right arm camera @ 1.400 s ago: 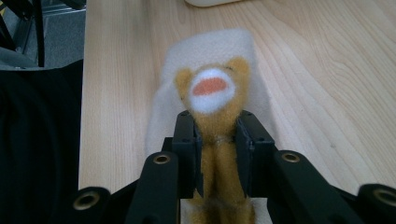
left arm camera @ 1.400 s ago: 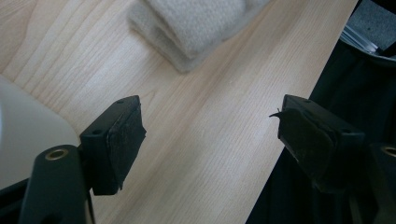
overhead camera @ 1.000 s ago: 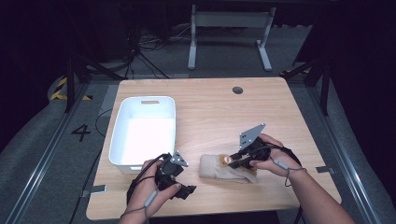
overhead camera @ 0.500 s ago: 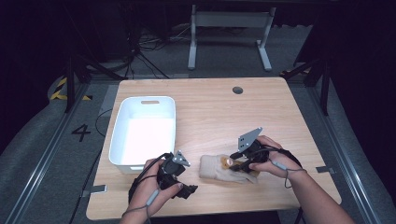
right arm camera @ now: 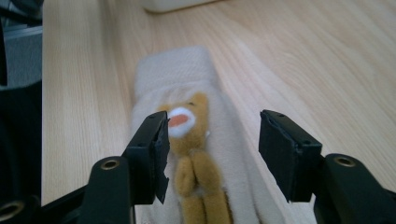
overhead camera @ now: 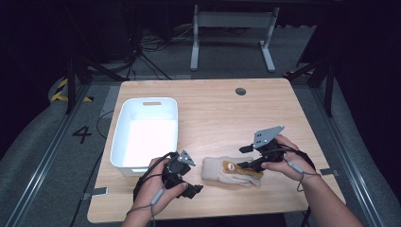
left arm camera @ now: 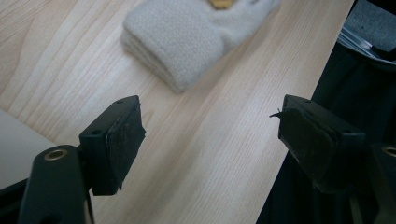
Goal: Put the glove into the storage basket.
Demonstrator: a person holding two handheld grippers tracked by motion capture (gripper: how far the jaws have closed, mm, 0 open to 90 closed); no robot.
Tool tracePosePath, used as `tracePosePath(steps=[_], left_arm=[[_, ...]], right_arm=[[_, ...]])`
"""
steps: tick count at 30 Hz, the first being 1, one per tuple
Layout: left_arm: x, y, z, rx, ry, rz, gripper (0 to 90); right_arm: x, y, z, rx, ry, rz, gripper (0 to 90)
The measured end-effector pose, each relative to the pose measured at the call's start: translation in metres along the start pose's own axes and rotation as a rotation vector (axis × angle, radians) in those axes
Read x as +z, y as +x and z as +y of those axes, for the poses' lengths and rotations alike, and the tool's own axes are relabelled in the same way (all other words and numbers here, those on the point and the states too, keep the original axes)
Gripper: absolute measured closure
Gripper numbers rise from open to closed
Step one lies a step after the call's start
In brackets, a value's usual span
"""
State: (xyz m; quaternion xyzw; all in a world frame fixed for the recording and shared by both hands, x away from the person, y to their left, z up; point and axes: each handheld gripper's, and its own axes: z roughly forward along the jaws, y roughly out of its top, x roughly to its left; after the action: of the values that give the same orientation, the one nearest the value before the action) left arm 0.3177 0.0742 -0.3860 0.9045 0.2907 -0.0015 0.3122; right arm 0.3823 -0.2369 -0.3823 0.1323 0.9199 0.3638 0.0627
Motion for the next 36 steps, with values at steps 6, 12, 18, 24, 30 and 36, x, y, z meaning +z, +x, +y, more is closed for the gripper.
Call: tracePosePath(steps=[6, 12, 18, 24, 30, 36], left_arm=[[0.001, 0.000, 0.006, -0.016, -0.027, -0.023, 22.2], [0.002, -0.001, 0.011, -0.015, -0.047, -0.023, 21.7], [0.002, -0.001, 0.016, 0.013, -0.055, 0.000, 23.2], [0.002, 0.000, 0.019, 0.031, -0.057, -0.009, 22.8], [0.003, -0.002, 0.023, 0.053, -0.066, -0.013, 22.1], [0.006, -0.002, 0.027, 0.068, -0.073, -0.020, 21.6]], right_arm=[[-0.020, -0.004, -0.006, 0.089, -0.077, -0.045, 46.8], [-0.039, -0.008, -0.013, 0.111, -0.164, -0.139, 41.8], [-0.057, -0.017, -0.024, 0.174, -0.167, -0.254, 45.8], [-0.078, -0.027, -0.039, 0.284, -0.176, -0.353, 40.3], [-0.096, -0.035, -0.056, 0.440, -0.187, -0.386, 31.5], [-0.106, -0.044, -0.075, 0.501, -0.194, -0.454, 16.2]])
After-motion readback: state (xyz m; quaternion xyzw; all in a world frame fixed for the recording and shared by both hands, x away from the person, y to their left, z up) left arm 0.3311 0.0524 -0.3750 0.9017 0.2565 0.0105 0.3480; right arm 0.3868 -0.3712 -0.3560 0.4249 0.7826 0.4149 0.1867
